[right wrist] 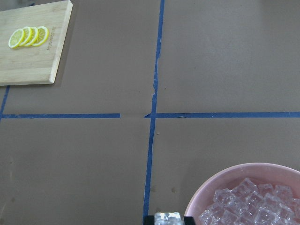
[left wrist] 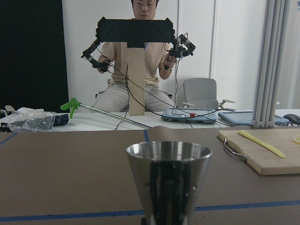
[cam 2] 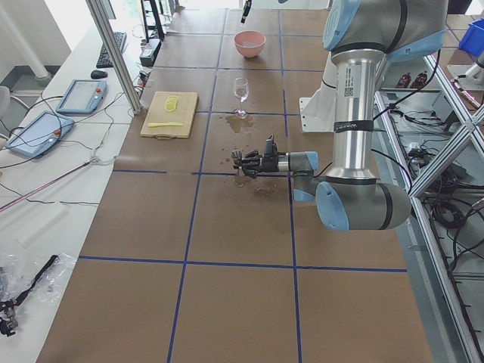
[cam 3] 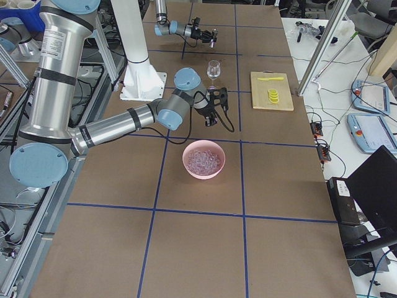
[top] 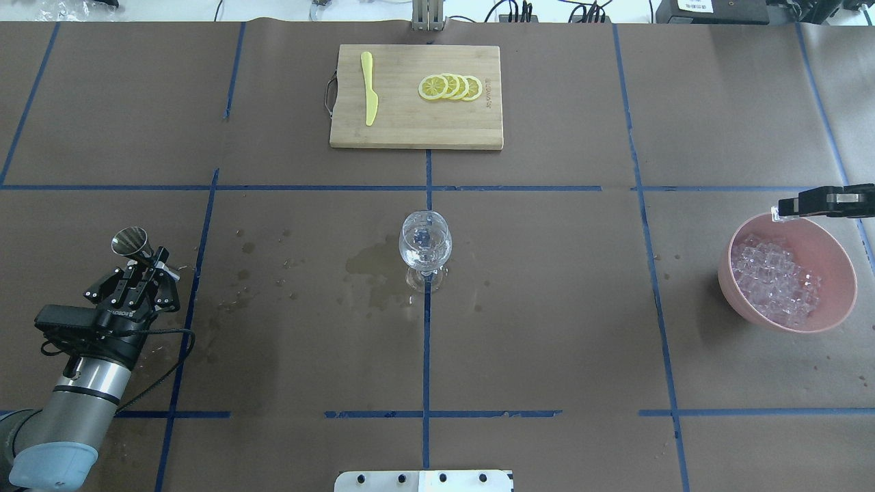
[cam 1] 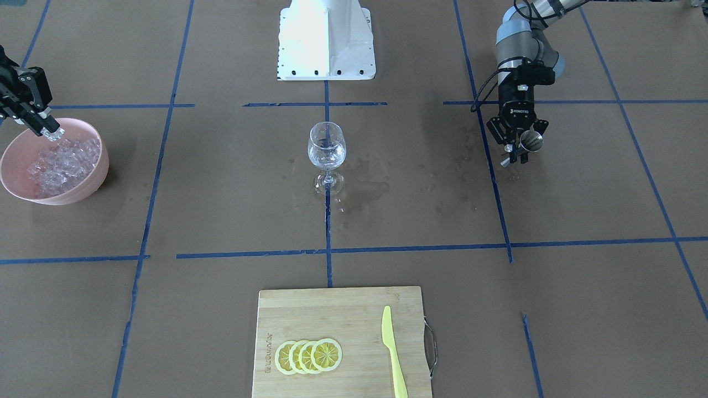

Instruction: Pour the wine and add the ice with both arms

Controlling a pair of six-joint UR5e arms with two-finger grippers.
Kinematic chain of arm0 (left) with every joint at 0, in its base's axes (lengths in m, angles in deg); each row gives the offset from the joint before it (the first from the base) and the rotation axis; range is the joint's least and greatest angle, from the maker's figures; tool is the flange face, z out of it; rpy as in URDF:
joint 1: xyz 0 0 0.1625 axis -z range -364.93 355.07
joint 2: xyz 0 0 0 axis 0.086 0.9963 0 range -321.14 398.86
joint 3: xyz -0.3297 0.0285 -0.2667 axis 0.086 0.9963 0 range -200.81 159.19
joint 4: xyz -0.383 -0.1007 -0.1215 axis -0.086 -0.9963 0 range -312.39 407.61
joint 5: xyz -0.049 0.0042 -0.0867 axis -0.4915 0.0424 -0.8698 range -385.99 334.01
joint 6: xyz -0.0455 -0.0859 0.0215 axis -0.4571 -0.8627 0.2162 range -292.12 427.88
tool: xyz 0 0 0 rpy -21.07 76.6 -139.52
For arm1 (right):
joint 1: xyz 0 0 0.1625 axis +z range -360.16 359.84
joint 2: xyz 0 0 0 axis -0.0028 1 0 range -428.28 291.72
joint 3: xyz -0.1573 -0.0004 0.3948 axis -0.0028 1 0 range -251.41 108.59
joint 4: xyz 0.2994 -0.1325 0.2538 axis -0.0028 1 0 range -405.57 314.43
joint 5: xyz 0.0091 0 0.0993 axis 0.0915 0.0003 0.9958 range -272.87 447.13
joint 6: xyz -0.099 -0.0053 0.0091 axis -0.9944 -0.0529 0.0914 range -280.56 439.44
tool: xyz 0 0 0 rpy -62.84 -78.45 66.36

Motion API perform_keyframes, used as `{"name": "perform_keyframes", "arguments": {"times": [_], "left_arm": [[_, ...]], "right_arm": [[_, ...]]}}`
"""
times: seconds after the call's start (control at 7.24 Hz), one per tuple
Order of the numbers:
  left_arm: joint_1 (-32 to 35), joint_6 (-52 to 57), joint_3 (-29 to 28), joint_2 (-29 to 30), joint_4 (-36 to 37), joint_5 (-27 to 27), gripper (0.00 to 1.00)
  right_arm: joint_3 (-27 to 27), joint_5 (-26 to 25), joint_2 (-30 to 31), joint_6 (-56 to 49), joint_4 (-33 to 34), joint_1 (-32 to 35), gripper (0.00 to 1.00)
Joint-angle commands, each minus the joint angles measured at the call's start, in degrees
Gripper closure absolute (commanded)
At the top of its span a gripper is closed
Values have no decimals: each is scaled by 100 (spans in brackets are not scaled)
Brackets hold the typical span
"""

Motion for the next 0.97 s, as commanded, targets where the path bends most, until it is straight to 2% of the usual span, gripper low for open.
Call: {"name": "perform_keyframes", "arguments": {"times": [0.0, 0.41, 0.83], "left_arm": [[-57, 13, -145, 26, 2, 6, 89], [-66, -188, -146, 88, -51, -21, 88], [-66, -444, -215, 158, -60, -3, 83]], "right_arm": [[-9, -4, -153, 5, -1, 1, 100], [-9, 22, -399, 241, -1, 1, 100], [-18, 22, -418, 303, -1, 1, 100]]}}
